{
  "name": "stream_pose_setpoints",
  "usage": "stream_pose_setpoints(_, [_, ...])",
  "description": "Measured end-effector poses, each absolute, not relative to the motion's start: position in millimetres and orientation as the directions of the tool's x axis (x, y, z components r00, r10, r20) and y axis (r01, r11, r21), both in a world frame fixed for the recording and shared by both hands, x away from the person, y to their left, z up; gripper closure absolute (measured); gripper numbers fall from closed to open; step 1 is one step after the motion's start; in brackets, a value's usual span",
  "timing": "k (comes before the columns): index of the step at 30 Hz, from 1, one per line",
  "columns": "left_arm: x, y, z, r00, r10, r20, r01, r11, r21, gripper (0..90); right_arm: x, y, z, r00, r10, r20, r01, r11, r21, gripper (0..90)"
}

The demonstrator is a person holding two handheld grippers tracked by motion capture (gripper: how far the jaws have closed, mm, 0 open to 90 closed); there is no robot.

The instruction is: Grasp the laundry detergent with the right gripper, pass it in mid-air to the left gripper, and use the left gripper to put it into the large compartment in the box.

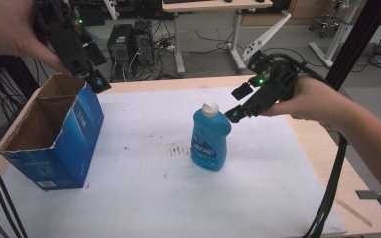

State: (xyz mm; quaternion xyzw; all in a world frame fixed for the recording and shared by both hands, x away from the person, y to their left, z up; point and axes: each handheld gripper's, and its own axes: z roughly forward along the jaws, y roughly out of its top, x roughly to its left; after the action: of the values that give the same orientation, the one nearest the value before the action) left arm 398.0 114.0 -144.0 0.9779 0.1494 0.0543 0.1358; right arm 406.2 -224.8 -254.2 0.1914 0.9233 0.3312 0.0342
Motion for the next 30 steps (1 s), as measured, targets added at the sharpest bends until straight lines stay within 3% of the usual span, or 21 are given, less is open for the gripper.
stream_pose_setpoints(14, [399, 114, -145, 0.953, 0.297, 0.067, 0.268, -0.922, 0.28, 18.8, 394, -218, -300, -0.902, 0.425, 0.078, 0.379, 0.693, 0.613, 20.1])
stream_pose_setpoints(30, [398, 114, -145, 0.952, 0.299, 0.067, 0.269, -0.92, 0.287, 18.8, 394, -194, -328, -0.879, 0.475, 0.043, 0.408, 0.701, 0.585, 20.1])
